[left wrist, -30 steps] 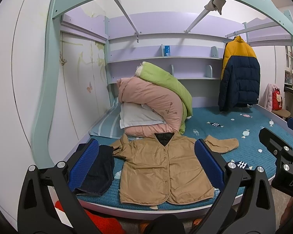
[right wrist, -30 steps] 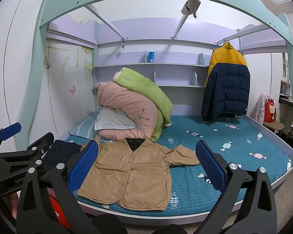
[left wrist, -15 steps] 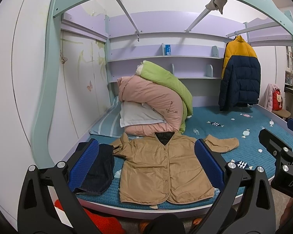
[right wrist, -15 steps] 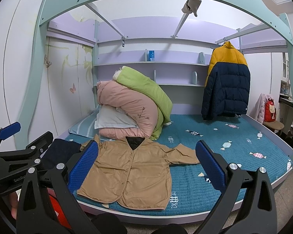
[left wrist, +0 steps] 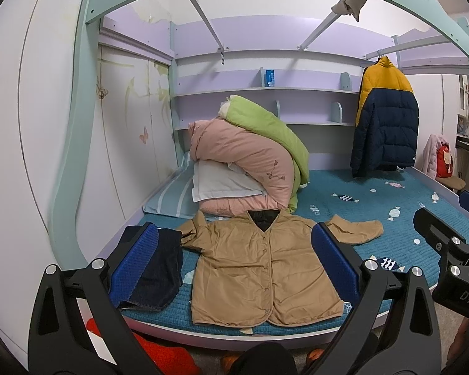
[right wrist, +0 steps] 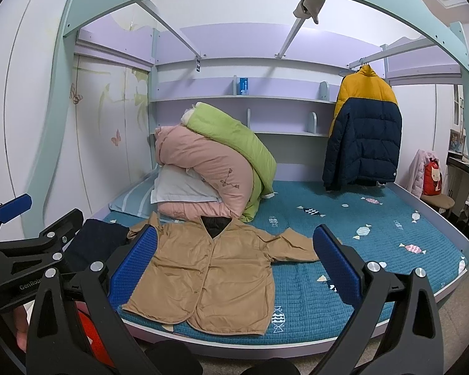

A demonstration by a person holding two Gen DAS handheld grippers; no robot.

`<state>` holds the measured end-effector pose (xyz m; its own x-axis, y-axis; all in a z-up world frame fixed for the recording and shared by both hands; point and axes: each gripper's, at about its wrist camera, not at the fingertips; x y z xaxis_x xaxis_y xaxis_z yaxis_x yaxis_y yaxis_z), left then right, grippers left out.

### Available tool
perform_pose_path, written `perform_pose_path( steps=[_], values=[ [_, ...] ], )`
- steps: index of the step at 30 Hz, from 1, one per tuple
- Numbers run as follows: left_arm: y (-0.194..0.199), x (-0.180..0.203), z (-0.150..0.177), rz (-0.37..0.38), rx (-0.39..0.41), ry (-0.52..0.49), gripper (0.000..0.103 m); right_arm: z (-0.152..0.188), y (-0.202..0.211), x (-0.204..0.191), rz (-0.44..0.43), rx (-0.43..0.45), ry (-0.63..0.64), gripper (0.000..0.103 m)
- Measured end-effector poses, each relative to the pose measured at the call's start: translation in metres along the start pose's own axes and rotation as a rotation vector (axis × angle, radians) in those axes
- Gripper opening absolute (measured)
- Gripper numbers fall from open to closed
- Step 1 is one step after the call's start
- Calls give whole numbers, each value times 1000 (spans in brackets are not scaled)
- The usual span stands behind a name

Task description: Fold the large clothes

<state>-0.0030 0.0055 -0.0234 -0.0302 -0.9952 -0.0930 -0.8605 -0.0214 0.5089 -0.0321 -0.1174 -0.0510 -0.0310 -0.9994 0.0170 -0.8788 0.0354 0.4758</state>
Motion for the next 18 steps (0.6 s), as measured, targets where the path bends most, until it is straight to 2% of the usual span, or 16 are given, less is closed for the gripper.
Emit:
perform_pose_path(
  steps=[10, 15, 17, 18],
  values=[
    [-2, -2, 0, -1, -10, -2, 98, -1, -9, -1, 1, -16, 4, 96],
    [-26, -8, 14, -2, -29, -4, 98, -4, -17, -1, 2, -37, 4, 96],
    [-33, -6, 11, -4, -109, -24, 98, -4, -22, -1, 4, -45, 2, 96],
    [-34, -5, 12, -6, -112, -25, 98, -5, -23, -1, 4, -48, 2, 96]
  ],
)
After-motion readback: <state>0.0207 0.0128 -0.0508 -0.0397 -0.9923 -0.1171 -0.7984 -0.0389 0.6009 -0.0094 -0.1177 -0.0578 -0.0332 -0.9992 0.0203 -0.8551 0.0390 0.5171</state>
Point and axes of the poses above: each gripper's, at about its wrist camera, not at the fingertips, and y roughly against the way its jaws point, x to its right, z to its underside, and after that the axes turned 12 degrees about -x, right-handed
